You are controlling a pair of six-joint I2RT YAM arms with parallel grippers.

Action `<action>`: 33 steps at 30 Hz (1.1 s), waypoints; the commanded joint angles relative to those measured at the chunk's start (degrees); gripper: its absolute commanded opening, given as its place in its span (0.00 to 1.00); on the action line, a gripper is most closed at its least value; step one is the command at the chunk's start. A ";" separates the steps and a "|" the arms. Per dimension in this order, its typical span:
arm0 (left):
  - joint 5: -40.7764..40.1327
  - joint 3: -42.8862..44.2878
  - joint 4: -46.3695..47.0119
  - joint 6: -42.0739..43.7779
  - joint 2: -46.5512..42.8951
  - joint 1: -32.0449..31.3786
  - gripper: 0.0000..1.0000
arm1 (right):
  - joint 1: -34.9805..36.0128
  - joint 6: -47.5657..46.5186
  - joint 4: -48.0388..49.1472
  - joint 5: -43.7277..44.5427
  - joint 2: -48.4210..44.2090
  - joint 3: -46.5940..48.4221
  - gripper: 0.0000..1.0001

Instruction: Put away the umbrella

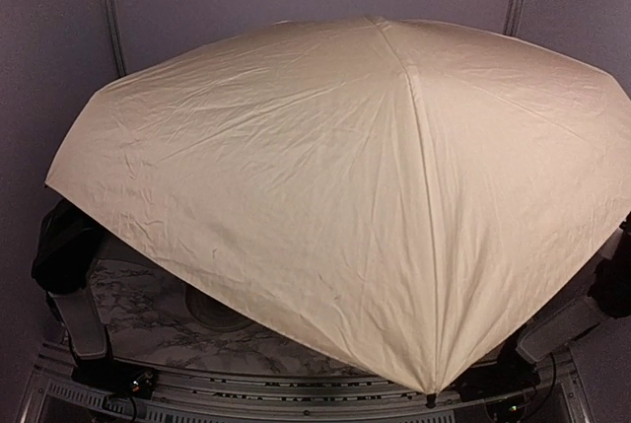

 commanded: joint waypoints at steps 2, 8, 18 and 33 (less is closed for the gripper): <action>0.18 1.12 2.14 2.36 -2.50 -0.31 0.00 | -0.10 -0.43 -1.14 -1.60 1.06 2.65 0.54; 0.05 1.12 1.79 2.66 -2.72 -0.30 0.00 | -0.03 -0.60 -3.07 -1.50 1.69 3.95 0.46; -0.29 1.31 1.43 3.14 -2.98 -0.32 0.00 | -0.10 -0.45 -5.53 -0.41 1.12 4.49 0.01; -0.88 1.48 0.73 3.49 -3.56 -0.30 0.00 | -0.08 -2.62 -4.22 2.21 -0.76 2.57 0.00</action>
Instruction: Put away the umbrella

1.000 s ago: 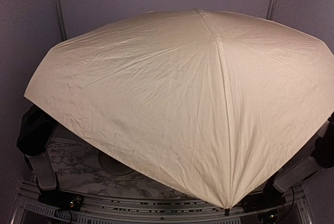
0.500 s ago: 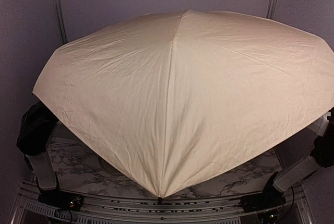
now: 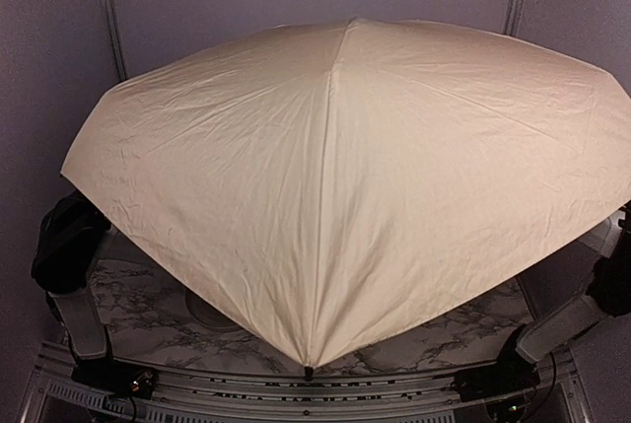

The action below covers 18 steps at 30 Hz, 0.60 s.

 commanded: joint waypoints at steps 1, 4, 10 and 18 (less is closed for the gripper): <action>0.63 1.40 2.43 3.70 -3.45 -0.48 0.00 | -0.75 -3.06 -0.08 4.00 -1.97 0.53 0.00; 0.99 1.36 2.48 3.44 -3.70 -0.52 0.00 | -0.82 -4.07 -0.09 2.18 -2.22 0.14 0.09; 2.99 0.20 4.14 3.11 -4.71 -0.39 0.00 | -1.31 -6.52 -6.08 -7.08 -2.38 0.92 0.56; 4.97 0.04 5.39 2.24 -4.42 -0.39 0.00 | -1.77 -6.09 -5.66 -10.04 -3.18 -1.22 0.46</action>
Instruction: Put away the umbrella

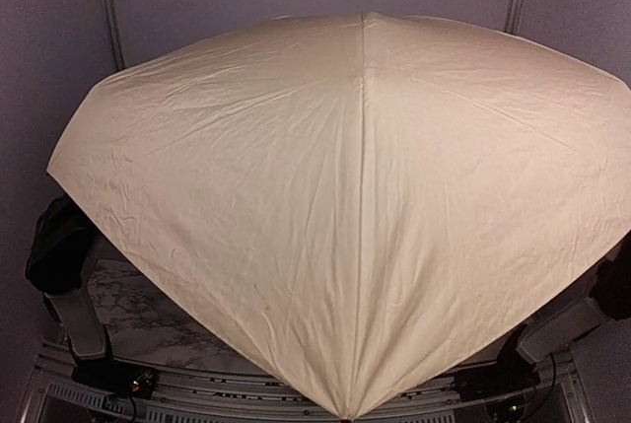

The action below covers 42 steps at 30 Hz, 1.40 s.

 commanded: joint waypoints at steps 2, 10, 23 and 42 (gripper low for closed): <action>2.64 0.28 5.55 0.66 -2.75 -0.21 0.00 | -0.58 -0.39 -0.96 -3.55 -1.72 -0.51 0.33; -6.51 0.54 2.67 0.29 -2.40 -0.15 0.07 | -0.15 3.76 -1.35 10.45 -2.35 -1.20 0.00; -18.75 6.15 -6.56 4.32 1.78 -0.26 0.71 | 11.34 -4.19 -3.54 45.92 0.71 3.57 0.00; -17.26 7.94 -9.84 -0.83 3.38 0.94 0.00 | 15.58 -13.34 -1.93 52.47 5.11 7.53 0.00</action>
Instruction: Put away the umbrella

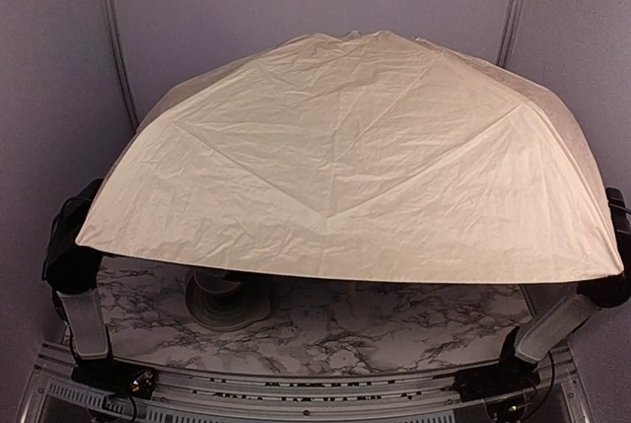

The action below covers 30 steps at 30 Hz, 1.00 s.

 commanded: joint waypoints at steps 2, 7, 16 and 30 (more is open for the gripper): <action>11.57 -4.56 6.94 -7.03 -3.33 3.07 0.00 | -0.66 -2.64 1.46 -4.45 -2.69 2.14 0.22; 20.76 -9.12 17.47 -12.06 -5.94 5.01 0.00 | -5.75 1.92 -0.97 -21.07 -7.46 -2.81 0.50; 31.19 -10.38 23.40 -13.62 -6.63 5.08 0.00 | -20.13 22.28 10.52 -56.69 -9.30 -10.14 0.74; 37.17 -8.60 25.80 -16.62 -5.02 5.03 0.00 | -25.86 38.12 24.31 -75.46 0.65 -6.66 0.79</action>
